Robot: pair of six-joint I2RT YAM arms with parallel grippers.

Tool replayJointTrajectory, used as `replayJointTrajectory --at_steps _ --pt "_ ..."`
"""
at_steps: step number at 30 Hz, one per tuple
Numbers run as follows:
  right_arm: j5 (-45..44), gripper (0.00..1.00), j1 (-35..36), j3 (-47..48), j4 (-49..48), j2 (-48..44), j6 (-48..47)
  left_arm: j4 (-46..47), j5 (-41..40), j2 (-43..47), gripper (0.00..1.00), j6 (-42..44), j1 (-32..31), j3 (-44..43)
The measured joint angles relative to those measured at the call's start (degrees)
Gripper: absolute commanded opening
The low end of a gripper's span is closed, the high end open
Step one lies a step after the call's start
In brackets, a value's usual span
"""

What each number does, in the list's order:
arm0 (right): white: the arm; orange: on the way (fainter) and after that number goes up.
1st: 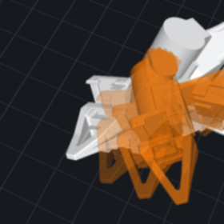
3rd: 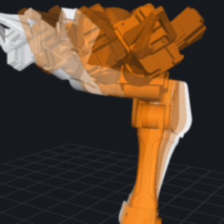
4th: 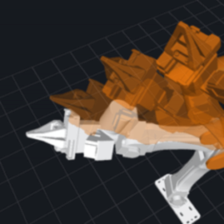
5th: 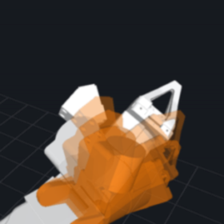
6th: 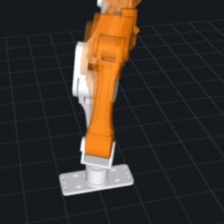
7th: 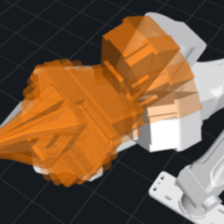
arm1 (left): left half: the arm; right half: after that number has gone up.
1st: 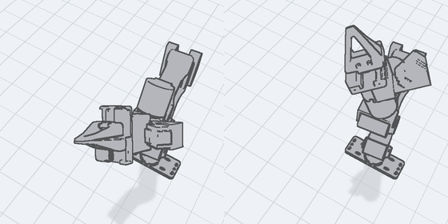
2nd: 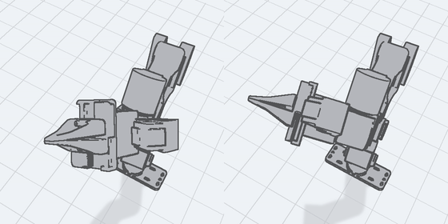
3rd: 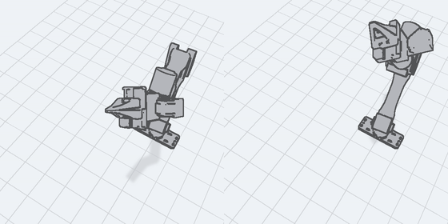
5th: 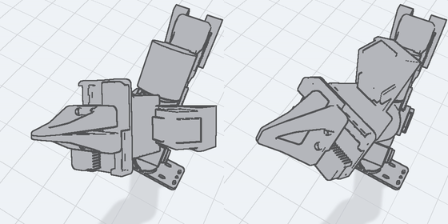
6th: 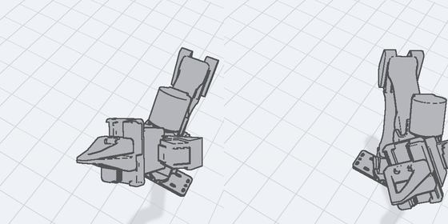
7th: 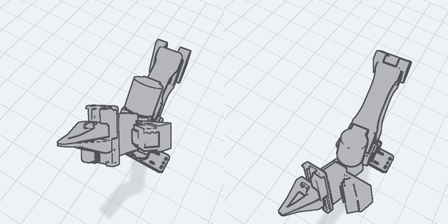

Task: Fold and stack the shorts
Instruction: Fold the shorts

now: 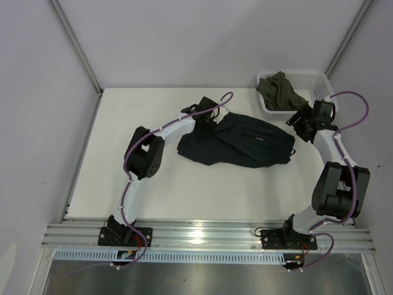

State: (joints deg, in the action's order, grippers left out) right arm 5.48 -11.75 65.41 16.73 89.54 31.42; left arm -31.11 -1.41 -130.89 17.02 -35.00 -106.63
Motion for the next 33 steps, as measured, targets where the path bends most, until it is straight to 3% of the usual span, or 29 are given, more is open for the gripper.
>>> replayJointTrajectory --at_steps 8,18,30,33 --pt "0.04 0.69 0.00 0.00 -0.04 0.00 0.00 -1.60 0.85 -0.02 0.00 -1.29 1.46 -5.66" --pt "0.61 0.68 0.39 -0.09 -1.03 0.00 0.02 -0.72 0.37 -5.09 0.00 -6.84 6.54 -21.73" --pt "0.61 0.68 1.99 -0.26 -2.21 0.15 0.02 -1.16 -0.02 -11.69 0.00 -15.67 11.08 -23.34" --pt "0.61 0.69 2.36 -0.66 -2.71 0.39 -0.04 -1.11 -0.04 -12.00 0.10 -17.20 11.63 -23.34"
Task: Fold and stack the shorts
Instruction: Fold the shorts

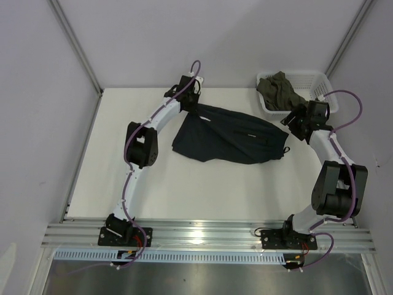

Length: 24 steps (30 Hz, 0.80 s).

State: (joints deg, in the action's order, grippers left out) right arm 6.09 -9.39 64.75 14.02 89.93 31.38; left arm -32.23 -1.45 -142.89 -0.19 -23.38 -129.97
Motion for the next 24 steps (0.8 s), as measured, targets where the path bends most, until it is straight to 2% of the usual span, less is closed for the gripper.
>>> replayJointTrajectory --at_steps 3,4,6,7,10,13,17,24 --pt "0.00 0.69 0.24 -1.09 -0.90 0.33 -0.13 0.35 -0.15 -0.04 0.28 -1.29 0.28 -0.02" --pt "-0.02 0.70 0.26 -1.44 -0.96 0.42 -0.15 0.50 -0.35 -0.04 0.39 -1.70 0.33 -0.04" --pt "0.00 0.70 0.28 -2.32 -1.22 0.63 -0.15 0.83 -0.50 -0.07 0.53 -2.67 0.46 -0.13" --pt "-0.02 0.70 0.28 -2.75 -1.42 0.72 -0.17 0.98 -0.52 -0.07 0.67 -3.26 0.48 -0.22" --pt "0.02 0.71 0.33 -4.20 -2.56 0.79 -0.22 1.55 -0.55 -0.04 0.86 -4.42 0.76 -0.33" --pt "0.59 0.71 0.26 -5.68 -3.91 1.01 -0.26 1.55 -0.57 0.35 0.93 -4.90 1.25 -0.33" --pt "2.12 0.69 0.00 -8.68 -7.76 1.53 -0.48 0.79 -1.05 3.48 0.94 -4.92 1.77 0.48" --pt "3.45 0.68 -0.35 -11.87 -12.44 2.01 -1.70 2.56 -1.81 21.66 0.96 -4.92 1.92 13.94"
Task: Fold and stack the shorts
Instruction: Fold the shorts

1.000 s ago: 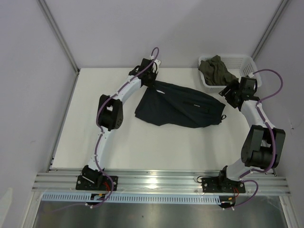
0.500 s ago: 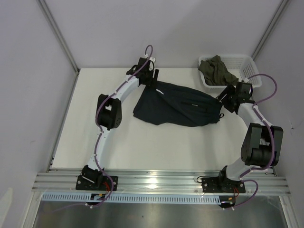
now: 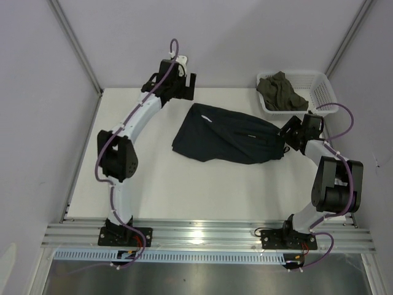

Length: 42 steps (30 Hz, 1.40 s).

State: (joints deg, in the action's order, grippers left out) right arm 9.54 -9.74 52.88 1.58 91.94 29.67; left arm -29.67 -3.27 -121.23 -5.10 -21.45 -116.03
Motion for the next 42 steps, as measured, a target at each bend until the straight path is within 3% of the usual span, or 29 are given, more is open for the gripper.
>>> replayJointTrajectory --at_steps 7,12,15,16,18,19,20,21,27,33,36,37,42 --pt "-0.02 0.67 -0.24 0.94 -2.38 3.74 -1.79 5.03 0.72 13.44 0.95 -0.07 -0.74 12.92" --pt "-0.07 0.67 -0.22 4.31 -1.90 9.62 -2.78 7.61 2.64 17.03 0.95 -0.96 -2.99 23.26" --pt "-0.44 0.62 0.33 5.92 -0.87 11.65 -3.08 9.18 3.91 17.55 0.94 -1.55 -5.11 28.28" --pt "-0.72 0.59 0.63 6.84 -0.28 12.55 -3.21 9.42 4.13 17.57 0.94 -1.64 -5.70 29.20" --pt "-1.49 0.39 1.49 8.41 0.68 13.99 -3.54 9.49 4.66 17.57 0.93 -2.08 -7.08 30.64" --pt "-1.68 0.27 2.08 9.11 1.29 14.53 -3.43 9.57 4.90 17.57 0.93 -2.34 -7.63 30.97" --pt "-2.05 0.06 2.73 9.60 1.84 14.97 -3.19 9.88 5.09 17.62 0.92 -2.51 -8.17 31.12" --pt "-2.56 0.00 3.50 9.81 2.36 15.12 -2.91 10.32 5.16 17.75 0.92 -2.69 -8.59 31.39" --pt "-7.02 0.00 10.43 9.38 9.88 12.07 4.55 11.89 5.14 21.42 0.91 -4.24 -8.92 36.37" --pt "-14.38 0.00 26.05 9.20 24.57 2.82 18.12 12.15 4.48 26.69 0.92 -4.83 -10.01 39.60" --pt "-14.82 0.34 33.33 10.56 29.03 0.81 24.26 12.55 4.31 29.20 0.91 -5.03 -11.52 41.22" --pt "-14.73 0.55 34.84 11.02 29.73 0.81 25.53 12.68 4.28 29.77 0.91 -5.07 -12.09 41.75" --pt "-17.62 0.59 36.87 13.00 33.09 1.20 27.17 13.22 2.36 31.50 0.91 -5.55 -15.06 45.57"
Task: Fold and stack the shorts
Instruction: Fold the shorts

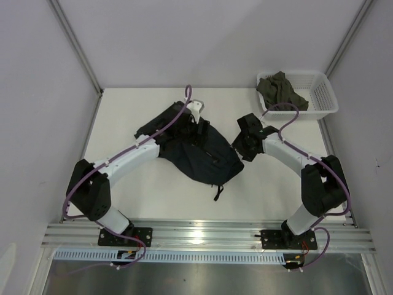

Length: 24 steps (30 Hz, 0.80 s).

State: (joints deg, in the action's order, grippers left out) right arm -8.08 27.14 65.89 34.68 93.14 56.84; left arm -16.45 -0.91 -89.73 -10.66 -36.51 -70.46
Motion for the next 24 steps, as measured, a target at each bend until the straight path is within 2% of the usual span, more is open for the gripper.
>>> replayJointTrajectory --at_steps 6,10,17,24 --pt "-1.92 0.59 -1.64 -0.13 0.13 -0.09 -1.62 0.46 -2.34 6.16 0.91 -1.33 -4.79 7.52" --pt "-2.12 0.59 -1.31 -3.96 -1.31 -2.40 -3.41 0.28 -4.26 11.30 0.92 -2.27 -8.68 10.27" --pt "-2.60 0.56 0.48 -15.69 -5.44 -16.74 -8.55 0.39 -7.98 16.24 0.93 -4.44 -18.10 12.52" --pt "0.94 0.52 0.94 -26.18 -12.50 -30.84 -13.51 0.50 -10.05 14.40 0.93 -6.36 -22.27 14.56"
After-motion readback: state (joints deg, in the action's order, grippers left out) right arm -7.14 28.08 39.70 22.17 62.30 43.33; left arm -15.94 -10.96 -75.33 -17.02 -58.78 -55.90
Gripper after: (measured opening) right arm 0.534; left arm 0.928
